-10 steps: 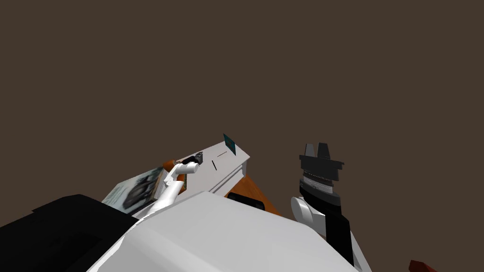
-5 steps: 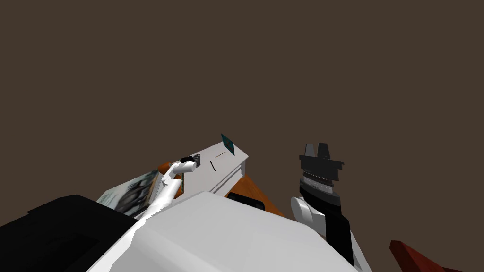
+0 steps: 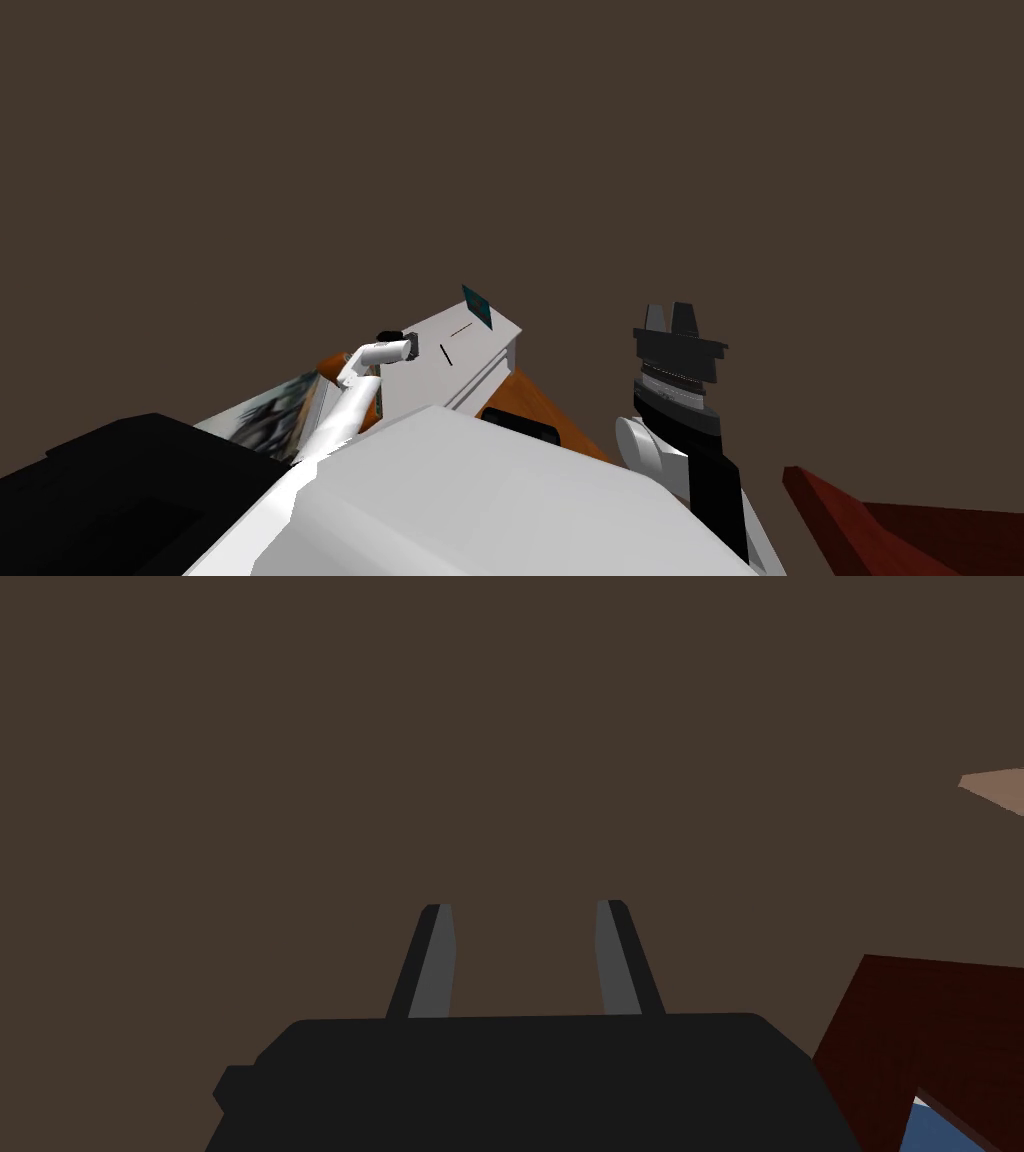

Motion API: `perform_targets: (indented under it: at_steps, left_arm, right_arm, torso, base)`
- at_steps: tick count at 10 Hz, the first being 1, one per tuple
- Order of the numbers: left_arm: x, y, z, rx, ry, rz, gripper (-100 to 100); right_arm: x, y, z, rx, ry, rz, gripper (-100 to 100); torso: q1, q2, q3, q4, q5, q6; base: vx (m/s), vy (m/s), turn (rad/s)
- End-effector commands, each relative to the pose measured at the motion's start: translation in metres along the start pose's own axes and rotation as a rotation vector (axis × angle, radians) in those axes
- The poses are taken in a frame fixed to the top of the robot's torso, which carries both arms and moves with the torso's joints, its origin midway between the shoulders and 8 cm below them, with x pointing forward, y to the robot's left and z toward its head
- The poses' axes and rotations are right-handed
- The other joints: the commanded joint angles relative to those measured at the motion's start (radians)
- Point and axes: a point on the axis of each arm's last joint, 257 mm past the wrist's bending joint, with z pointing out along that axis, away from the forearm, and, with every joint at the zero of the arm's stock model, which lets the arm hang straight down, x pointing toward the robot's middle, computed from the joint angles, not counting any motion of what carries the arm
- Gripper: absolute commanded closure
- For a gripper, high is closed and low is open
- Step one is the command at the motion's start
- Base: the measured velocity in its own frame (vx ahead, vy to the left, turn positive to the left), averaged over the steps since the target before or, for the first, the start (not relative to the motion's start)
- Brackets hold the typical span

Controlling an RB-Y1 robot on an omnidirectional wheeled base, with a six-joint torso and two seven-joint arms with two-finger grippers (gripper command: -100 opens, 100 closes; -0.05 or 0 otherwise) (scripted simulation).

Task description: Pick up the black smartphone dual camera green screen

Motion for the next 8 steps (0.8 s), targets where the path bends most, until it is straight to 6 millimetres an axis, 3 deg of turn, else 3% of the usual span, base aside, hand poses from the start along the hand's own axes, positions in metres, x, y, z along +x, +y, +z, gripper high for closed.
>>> perform_targets:
  at_steps: [1, 8]
  left_arm:
    - [-0.006, 0.012, 0.002, -0.055, -0.014, -0.022, -100]
    - [-0.034, 0.05, 0.004, -0.254, -0.061, -0.144, -100]
  right_arm:
    - [0.0, 0.0, 0.0, 0.0, 0.0, 0.0, 0]
    - [0.0, 0.0, 0.0, 0.0, 0.0, 0.0, 0]
  torso:
    - [0.0, 0.0, 0.0, 0.0, 0.0, 0.0]
    - [-0.001, 0.0, 0.0, 0.0, 0.0, -0.001]
  base:
    - [-0.015, 0.028, -0.094]
    - [-0.01, 0.016, -0.108]
